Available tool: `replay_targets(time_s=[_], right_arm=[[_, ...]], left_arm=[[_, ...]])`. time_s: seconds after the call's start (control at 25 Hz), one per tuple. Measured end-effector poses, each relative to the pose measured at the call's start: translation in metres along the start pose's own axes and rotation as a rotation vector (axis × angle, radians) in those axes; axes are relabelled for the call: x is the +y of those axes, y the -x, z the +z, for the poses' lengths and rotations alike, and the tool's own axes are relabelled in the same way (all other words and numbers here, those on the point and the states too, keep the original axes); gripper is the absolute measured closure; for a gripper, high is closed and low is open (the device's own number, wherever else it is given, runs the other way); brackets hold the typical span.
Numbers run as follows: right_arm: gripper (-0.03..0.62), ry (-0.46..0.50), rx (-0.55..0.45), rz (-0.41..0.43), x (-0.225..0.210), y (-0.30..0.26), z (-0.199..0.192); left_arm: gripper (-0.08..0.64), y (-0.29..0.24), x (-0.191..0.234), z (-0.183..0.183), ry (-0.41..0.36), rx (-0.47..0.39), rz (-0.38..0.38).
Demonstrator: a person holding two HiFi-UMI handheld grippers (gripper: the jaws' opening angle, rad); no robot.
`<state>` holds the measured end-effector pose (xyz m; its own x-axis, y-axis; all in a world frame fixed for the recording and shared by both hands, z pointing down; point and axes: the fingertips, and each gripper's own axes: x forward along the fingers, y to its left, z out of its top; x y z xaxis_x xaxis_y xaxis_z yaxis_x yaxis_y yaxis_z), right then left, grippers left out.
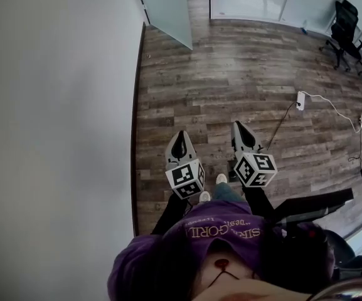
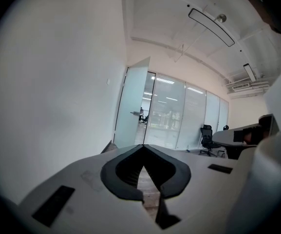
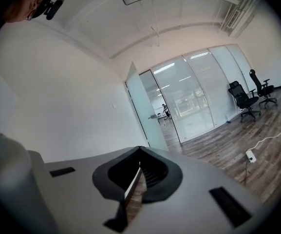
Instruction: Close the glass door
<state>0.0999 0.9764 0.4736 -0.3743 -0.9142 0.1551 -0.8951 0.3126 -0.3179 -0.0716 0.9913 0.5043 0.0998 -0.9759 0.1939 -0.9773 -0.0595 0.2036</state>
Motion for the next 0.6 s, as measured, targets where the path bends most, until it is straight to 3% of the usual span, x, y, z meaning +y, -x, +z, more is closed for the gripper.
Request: replay_targets(time_s=[0.32,0.6], right_arm=[[0.606,0.023,0.017,0.056,-0.015,-0.066,0.020],[0.606,0.039,0.019,0.106,-0.039,-0.121,0.049]], left_arm=[[0.559,-0.056,0.011,0.012,0.016,-0.025,0.062],[0.558,-0.115,-0.005,0.036,0.017,-0.063,0.080]])
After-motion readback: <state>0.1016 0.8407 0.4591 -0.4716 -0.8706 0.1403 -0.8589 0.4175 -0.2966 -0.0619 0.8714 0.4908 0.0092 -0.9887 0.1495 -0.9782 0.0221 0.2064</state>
